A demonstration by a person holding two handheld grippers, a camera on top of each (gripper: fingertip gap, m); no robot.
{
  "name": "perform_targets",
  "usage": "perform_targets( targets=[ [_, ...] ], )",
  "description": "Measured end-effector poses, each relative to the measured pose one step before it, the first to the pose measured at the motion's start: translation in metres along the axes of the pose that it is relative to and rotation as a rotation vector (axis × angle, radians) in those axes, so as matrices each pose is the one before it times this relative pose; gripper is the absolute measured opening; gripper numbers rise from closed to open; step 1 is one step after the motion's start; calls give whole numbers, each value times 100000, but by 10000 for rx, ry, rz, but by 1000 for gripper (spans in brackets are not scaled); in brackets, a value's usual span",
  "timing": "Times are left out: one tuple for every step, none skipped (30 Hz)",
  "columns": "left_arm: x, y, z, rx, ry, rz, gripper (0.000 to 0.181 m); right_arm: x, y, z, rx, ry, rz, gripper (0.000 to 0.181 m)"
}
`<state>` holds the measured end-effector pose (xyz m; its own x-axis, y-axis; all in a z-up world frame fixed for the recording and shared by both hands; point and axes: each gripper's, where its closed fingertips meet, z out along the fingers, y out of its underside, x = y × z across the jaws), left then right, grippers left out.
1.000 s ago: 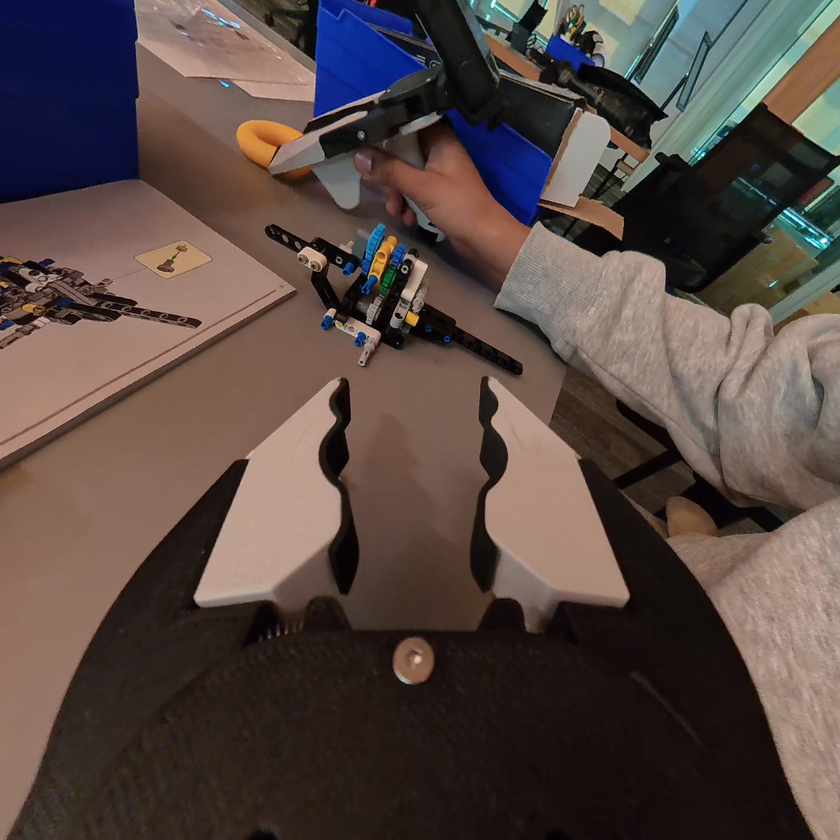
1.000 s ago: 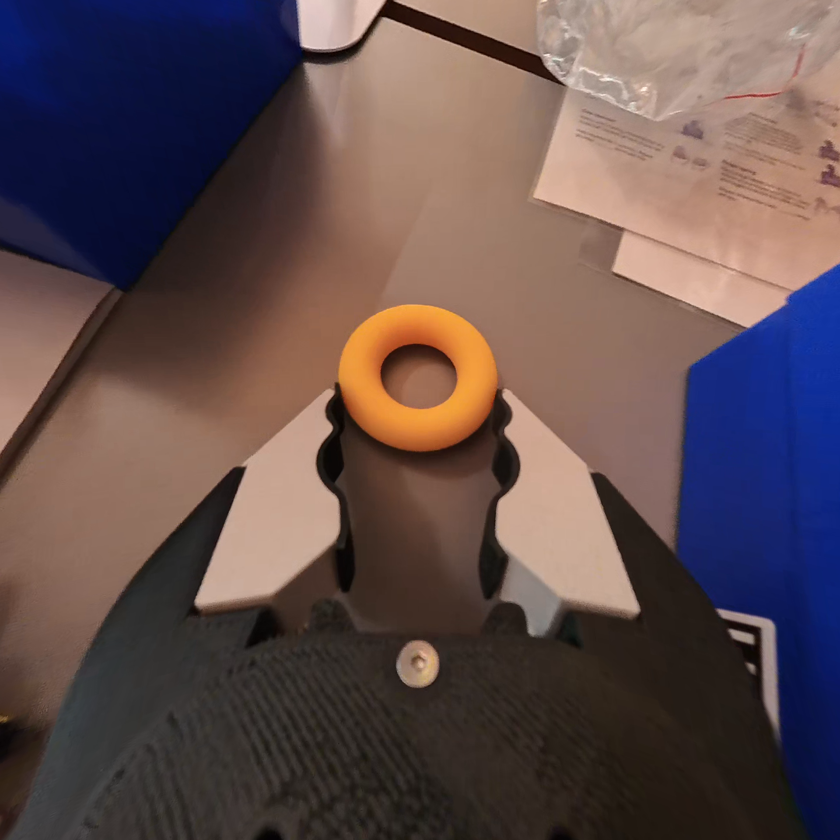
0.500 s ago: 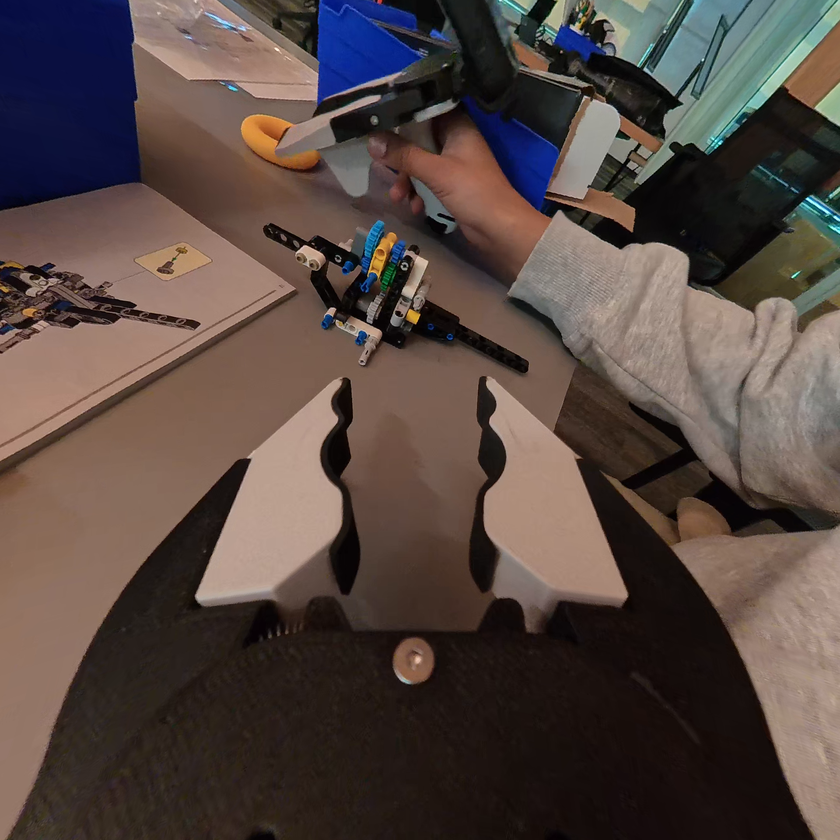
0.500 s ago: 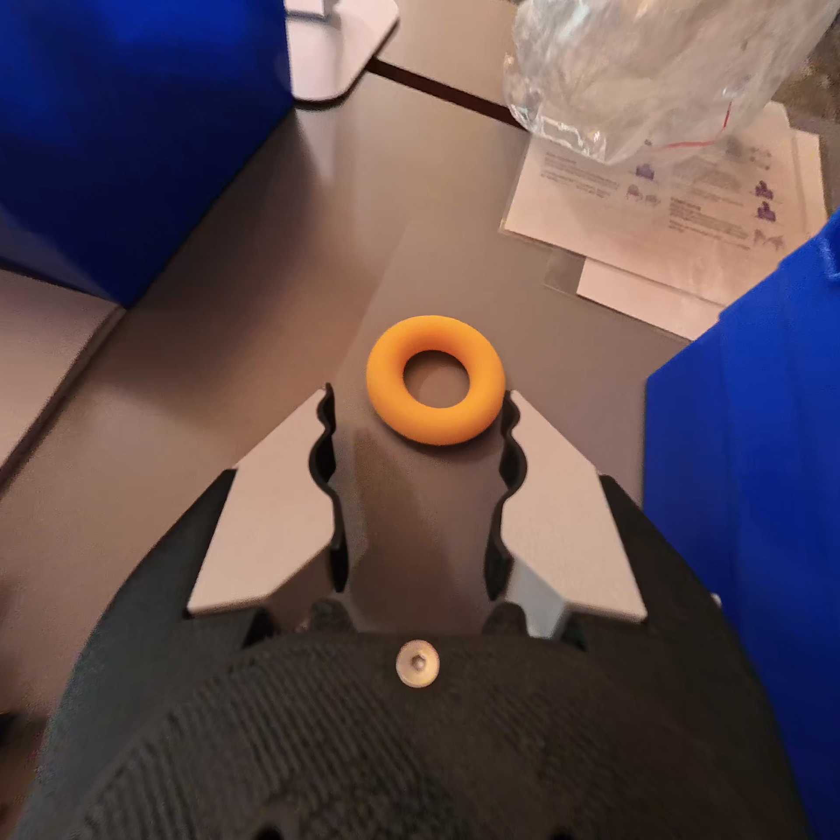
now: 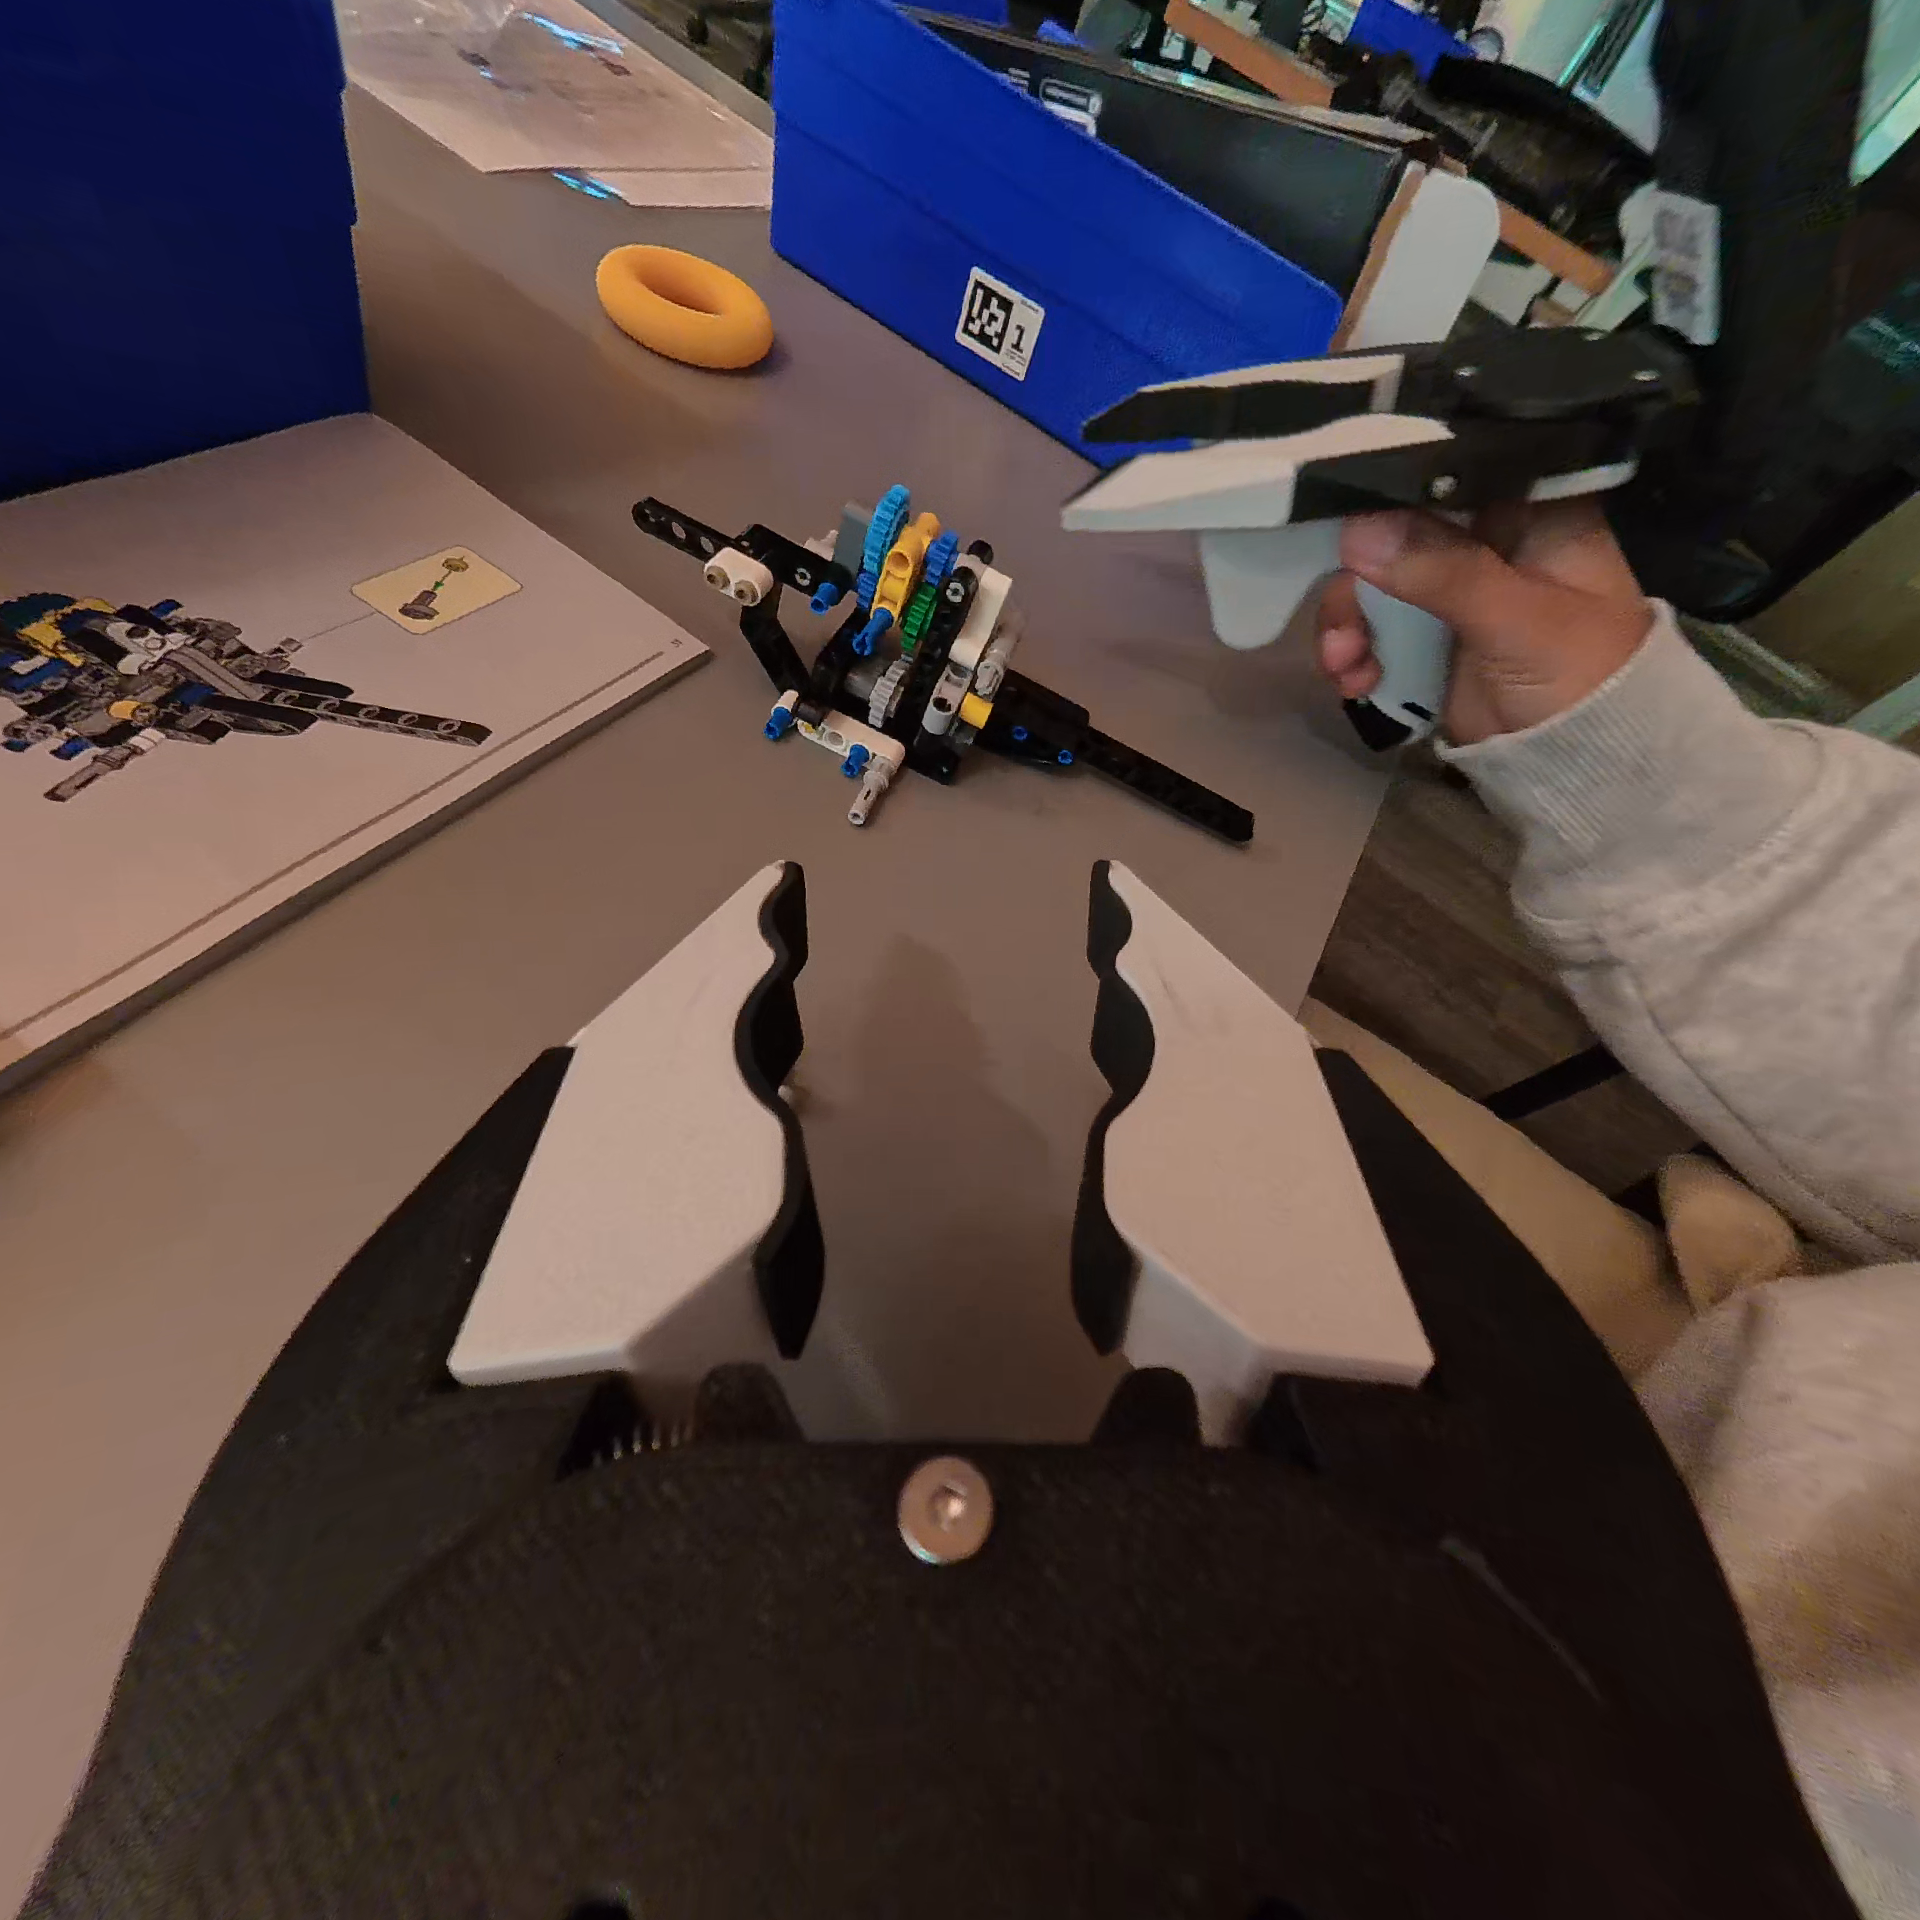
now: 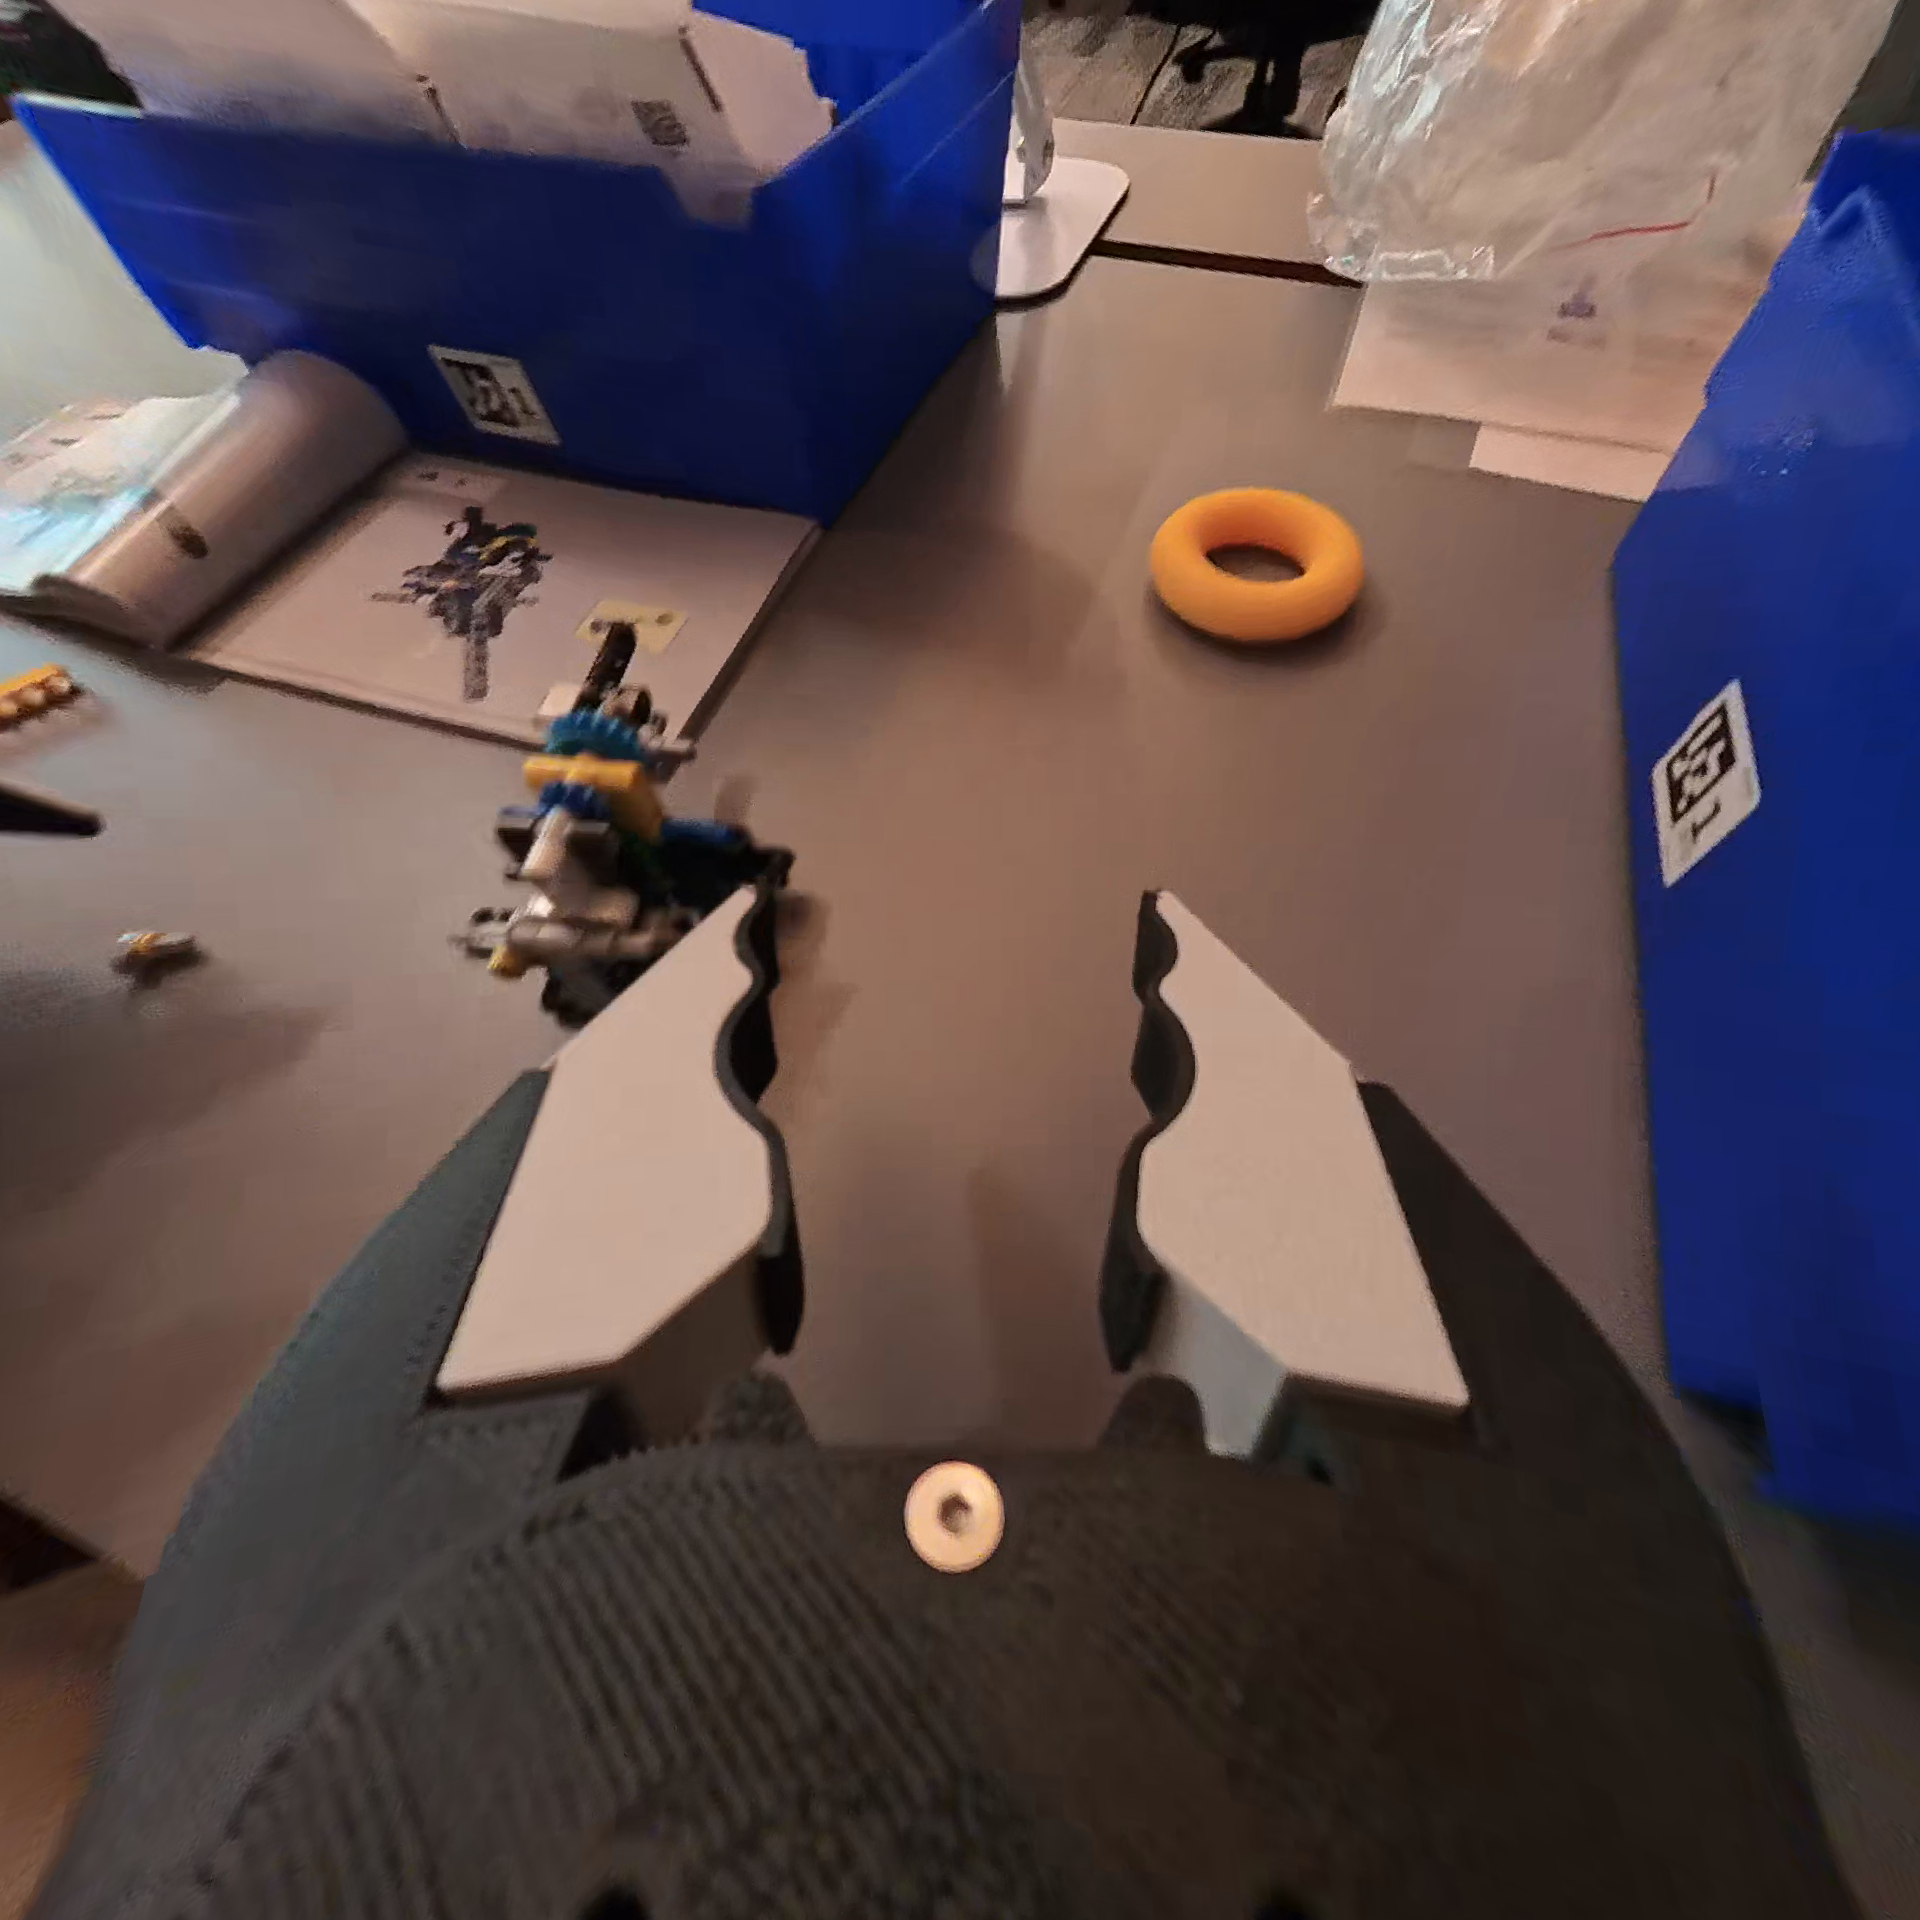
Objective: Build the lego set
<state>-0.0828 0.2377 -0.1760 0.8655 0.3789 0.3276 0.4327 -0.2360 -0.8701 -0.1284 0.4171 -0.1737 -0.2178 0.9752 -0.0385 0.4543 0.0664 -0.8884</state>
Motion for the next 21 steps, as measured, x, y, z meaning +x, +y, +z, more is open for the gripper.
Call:
perform_targets(
  targets=[
    [27,98,97,-87,-89,128,54,-438,450,-585,-58,13,-80,68],
    [35,127,117,-104,-87,131,54,-444,365,-477,-52,13,-92,68],
    [44,126,119,-106,-87,137,54,-491,229,-362,-13,-37,-77,67],
    [3,114,106,-100,-109,131,54,-574,137,-214,8,-108,-42,67],
    [-23,124,120,-107,-125,111,54,-561,103,-60,-8,-144,-33,67],
    [-37,112,108,-103,-123,102,54,-411,117,62,-39,-100,-49,68],
    [-6,106,102,-90,-96,99,54,-276,133,167,-68,-63,-74,67],
    [11,112,87,-88,-69,86,54,-195,162,217,-92,-49,-90,68],
    [-8,86,88,-78,-62,65,54,-126,207,231,-116,-34,-90,68],
    [0,74,73,-66,-50,49,54,-89,206,242,-114,-38,-74,68],
    [-5,81,76,-73,-32,32,54,-111,171,230,-99,-71,-39,68],
    [-22,93,91,-81,-28,9,54,-121,143,222,-81,-99,5,68],
    [-25,89,83,-81,-16,-12,54,-140,122,208,-66,-122,38,68],
    [-26,92,74,-75,1,-23,54,-147,104,184,-58,-125,51,68],
    [-31,51,64,-56,3,-31,54,-113,91,162,-56,-97,39,68],
    [-29,58,44,-41,8,-39,54,-58,95,116,-54,-52,14,68],
    [-47,30,28,-34,6,-49,54,-40,76,75,-42,-24,-7,68],
    [-45,22,18,-20,6,-51,54,-50,49,61,-29,-22,-12,68],
    [-32,14,21,-12,12,-46,54,-75,47,42,-26,-31,-4,68],
    [-11,13,11,-12,18,-35,54,-82,26,40,-15,-29,-9,68],
    [-3,16,15,-17,24,-29,54,-77,11,26,-13,-23,-23,68]
  ],
)
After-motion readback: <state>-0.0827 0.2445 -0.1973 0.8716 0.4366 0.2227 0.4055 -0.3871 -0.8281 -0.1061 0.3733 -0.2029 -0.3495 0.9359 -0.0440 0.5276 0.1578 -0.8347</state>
